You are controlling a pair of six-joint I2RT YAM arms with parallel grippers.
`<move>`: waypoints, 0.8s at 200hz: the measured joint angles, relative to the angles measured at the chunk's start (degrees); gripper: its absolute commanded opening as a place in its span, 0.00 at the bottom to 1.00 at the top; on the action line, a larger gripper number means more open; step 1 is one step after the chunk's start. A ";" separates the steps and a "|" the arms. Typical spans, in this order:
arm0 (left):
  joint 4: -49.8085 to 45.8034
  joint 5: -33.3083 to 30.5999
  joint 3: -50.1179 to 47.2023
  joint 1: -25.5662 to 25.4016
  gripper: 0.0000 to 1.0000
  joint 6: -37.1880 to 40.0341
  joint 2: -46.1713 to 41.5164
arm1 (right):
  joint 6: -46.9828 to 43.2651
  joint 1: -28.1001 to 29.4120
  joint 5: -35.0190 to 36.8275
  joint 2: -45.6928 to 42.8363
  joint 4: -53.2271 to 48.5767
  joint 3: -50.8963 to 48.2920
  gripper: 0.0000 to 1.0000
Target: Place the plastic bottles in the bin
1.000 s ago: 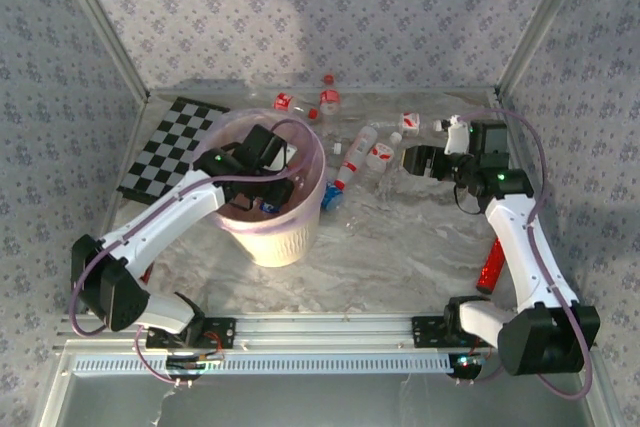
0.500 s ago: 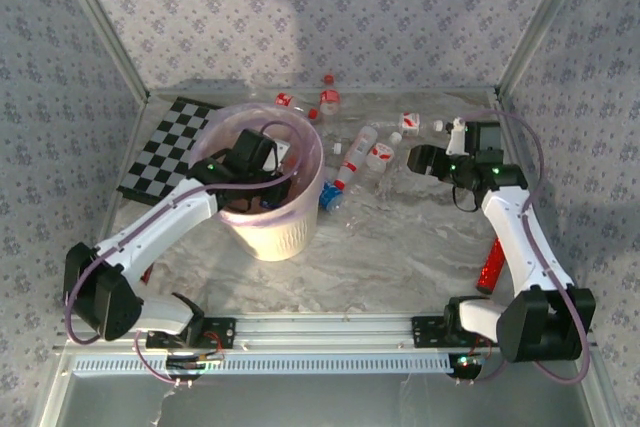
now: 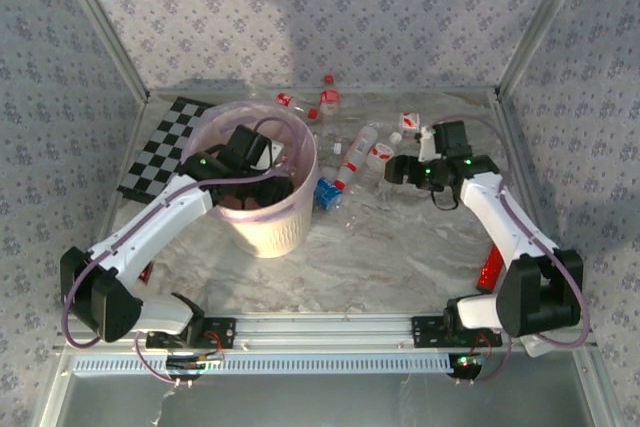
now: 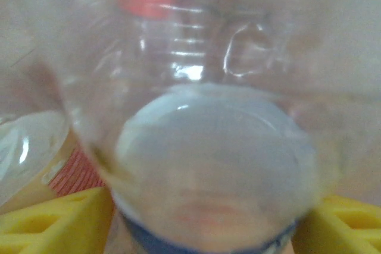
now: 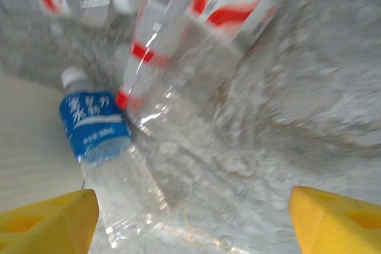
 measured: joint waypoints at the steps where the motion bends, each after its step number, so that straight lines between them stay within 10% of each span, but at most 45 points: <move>1: -0.09 -0.02 0.13 0.00 0.81 0.00 0.00 | 0.00 0.28 -0.07 0.20 -0.09 0.02 0.82; 63: -6.16 0.42 12.98 0.11 1.00 2.51 0.00 | -3.45 13.79 -2.56 9.94 -1.97 0.15 0.85; 160: -6.49 3.23 17.77 0.09 0.99 4.66 -6.27 | -1.81 18.53 -1.36 20.50 2.69 2.08 0.78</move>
